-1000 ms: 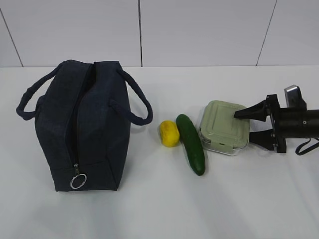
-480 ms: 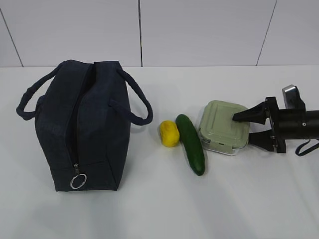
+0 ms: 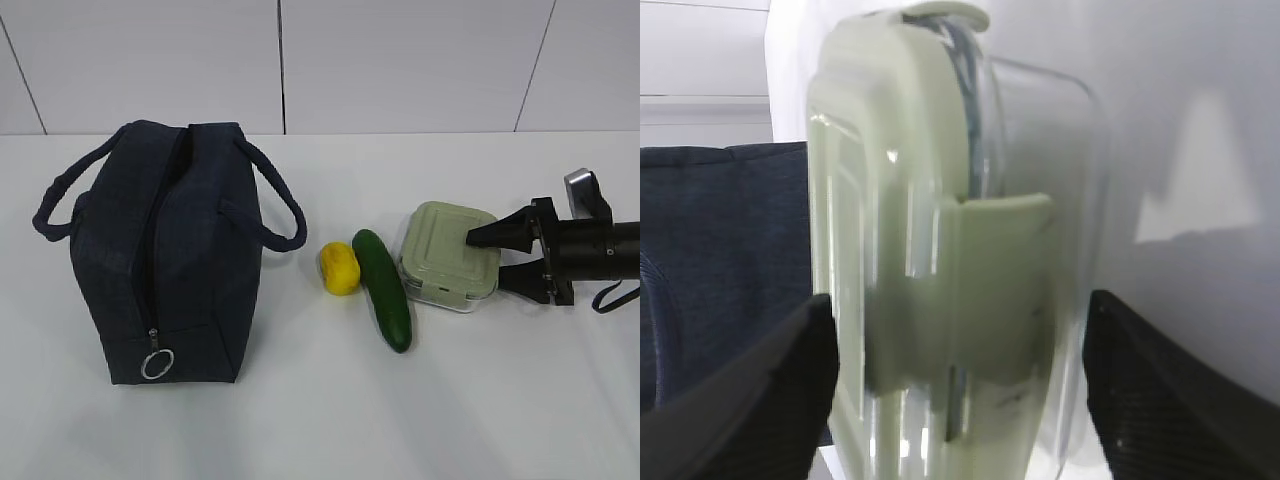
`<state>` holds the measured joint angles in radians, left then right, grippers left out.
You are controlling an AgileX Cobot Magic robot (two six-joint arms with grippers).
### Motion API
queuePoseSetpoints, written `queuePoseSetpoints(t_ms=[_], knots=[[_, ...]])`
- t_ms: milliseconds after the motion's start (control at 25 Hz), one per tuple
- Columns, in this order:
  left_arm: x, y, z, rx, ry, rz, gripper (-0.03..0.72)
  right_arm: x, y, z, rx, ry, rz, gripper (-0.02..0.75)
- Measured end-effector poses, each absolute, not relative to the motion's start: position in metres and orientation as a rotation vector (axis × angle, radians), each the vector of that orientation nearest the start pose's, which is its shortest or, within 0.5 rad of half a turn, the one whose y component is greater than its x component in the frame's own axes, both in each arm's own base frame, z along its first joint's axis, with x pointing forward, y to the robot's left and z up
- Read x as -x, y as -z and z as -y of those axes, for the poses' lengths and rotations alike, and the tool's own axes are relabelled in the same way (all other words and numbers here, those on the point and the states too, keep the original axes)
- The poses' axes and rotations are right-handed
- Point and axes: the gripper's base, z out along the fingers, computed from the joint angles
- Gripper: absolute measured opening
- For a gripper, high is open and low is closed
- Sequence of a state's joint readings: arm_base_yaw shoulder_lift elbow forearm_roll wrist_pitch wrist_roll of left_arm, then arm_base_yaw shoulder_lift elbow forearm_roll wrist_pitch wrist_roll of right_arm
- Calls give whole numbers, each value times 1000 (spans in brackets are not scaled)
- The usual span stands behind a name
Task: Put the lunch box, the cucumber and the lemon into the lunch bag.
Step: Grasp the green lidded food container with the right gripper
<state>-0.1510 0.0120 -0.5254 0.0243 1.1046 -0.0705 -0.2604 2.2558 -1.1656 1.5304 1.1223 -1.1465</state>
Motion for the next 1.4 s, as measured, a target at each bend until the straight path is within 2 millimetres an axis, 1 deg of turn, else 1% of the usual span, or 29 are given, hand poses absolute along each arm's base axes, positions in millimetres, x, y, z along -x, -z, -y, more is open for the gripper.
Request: queuePoseSetpoints(t_ms=[800,1200,1320,1400], knots=[[7,-281,-3,-82,106,-2075,239,-386,-81,18,-281,-1459,-2346,568],[7,-281,-3,-82,106,-2075,239,-389,-83,19,-311,-1468,-2316,567],[7,-281,-3,-82,106,-2075,239,-388,-84,18,-307,-1479,-2312,533],[7,-281,-3,-82,106,-2075,239,-388,-84,18,-305,-1483,-2310,485]])
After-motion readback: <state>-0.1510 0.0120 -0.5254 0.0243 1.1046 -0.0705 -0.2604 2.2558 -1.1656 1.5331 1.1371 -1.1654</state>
